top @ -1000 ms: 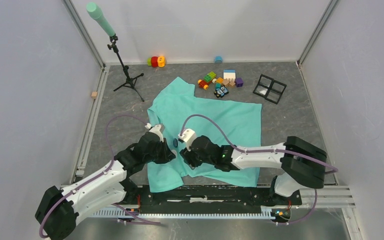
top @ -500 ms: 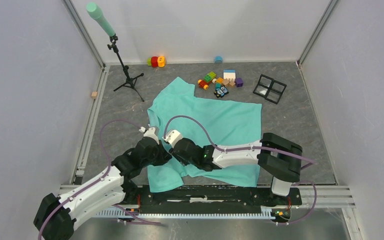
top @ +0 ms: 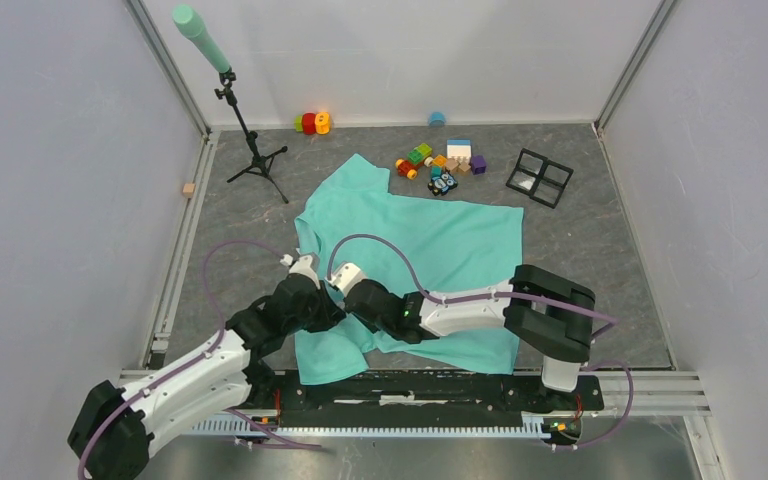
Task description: Pin the brooch onto the clothing
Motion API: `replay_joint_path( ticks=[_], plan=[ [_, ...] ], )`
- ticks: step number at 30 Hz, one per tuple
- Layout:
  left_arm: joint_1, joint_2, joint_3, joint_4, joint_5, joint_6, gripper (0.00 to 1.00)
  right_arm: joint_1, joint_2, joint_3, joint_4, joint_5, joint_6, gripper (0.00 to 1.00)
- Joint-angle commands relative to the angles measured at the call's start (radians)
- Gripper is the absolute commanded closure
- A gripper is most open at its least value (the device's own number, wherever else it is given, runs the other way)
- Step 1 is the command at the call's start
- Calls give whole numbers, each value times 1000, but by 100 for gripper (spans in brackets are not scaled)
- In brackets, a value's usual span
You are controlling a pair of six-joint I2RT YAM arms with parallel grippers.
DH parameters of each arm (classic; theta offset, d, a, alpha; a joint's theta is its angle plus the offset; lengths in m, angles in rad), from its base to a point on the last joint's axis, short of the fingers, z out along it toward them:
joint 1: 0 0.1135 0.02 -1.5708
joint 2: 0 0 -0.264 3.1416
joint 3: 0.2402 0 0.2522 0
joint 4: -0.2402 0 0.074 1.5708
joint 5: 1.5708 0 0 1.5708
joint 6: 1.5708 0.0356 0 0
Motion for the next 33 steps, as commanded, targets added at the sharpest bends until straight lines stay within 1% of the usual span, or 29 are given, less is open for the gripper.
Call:
replay_joint_path(
  ticks=[1, 3, 4, 7, 10, 17, 22, 30, 33],
  plan=[
    [4, 47, 9, 56, 33, -13, 98, 6, -31, 2, 49, 32, 15, 91],
    [5, 88, 25, 60, 36, -2, 98, 6, -51, -18, 65, 35, 22, 98],
    [5, 112, 38, 65, 43, 1, 98, 6, -61, -29, 74, 35, 26, 100],
    [5, 186, 68, 102, 97, 5, 98, 6, -82, -56, 103, 28, 38, 100],
    [4, 230, 79, 133, 119, 4, 98, 6, -98, -81, 123, 23, 51, 100],
    [4, 271, 83, 127, 105, 23, 98, 6, -170, -171, 217, 20, 76, 100],
    [4, 295, 95, 128, 106, 34, 98, 6, -203, -217, 296, -32, 65, 100],
    [3, 333, 114, 128, 127, 58, 98, 6, -200, -230, 350, -124, 36, 100],
    [4, 331, 112, 126, 129, 62, 98, 6, -193, -227, 348, -133, 33, 100]
  ],
)
